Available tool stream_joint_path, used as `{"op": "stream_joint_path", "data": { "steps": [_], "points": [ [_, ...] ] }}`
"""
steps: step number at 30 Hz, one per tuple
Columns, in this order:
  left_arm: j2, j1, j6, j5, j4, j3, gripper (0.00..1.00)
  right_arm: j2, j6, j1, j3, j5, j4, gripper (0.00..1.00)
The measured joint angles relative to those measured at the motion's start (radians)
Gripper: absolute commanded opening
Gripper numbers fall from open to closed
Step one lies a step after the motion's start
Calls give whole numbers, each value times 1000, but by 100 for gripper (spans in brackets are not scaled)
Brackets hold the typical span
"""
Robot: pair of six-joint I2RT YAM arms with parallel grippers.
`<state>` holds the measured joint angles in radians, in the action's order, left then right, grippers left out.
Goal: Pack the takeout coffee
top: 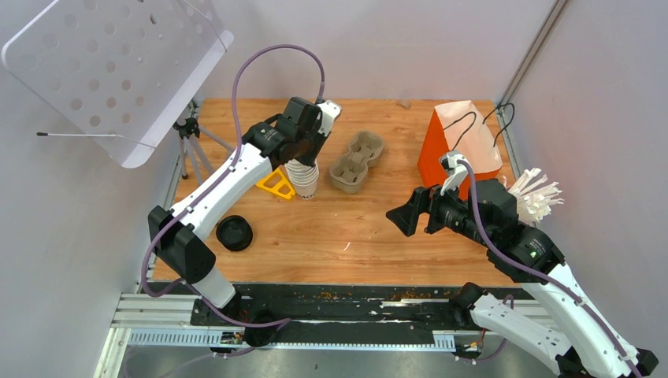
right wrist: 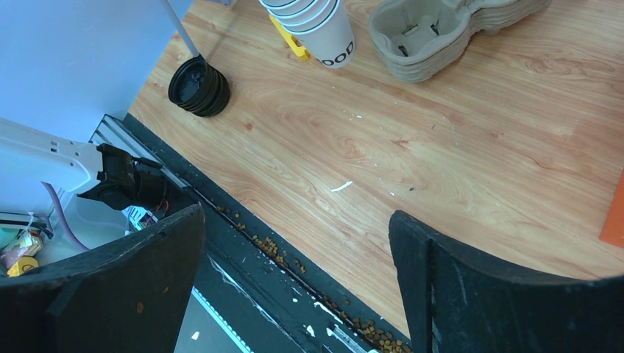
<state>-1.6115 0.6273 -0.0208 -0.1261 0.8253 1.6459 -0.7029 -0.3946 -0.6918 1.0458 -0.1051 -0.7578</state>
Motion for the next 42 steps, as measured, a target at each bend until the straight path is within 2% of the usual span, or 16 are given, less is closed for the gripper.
{"op": "stream_joint_path", "data": {
  "steps": [6, 28, 42],
  "points": [
    [0, 0, -12, 6, 0, 0, 0, 3, 2, 0, -3, 2, 0, 95],
    [3, 0, -81, 1, 111, 108, 0, -2, 3, 0, -18, -1, 16, 95],
    [35, 0, -98, 22, 106, 113, 0, -20, -10, 0, -19, -10, 54, 94]
  ]
}}
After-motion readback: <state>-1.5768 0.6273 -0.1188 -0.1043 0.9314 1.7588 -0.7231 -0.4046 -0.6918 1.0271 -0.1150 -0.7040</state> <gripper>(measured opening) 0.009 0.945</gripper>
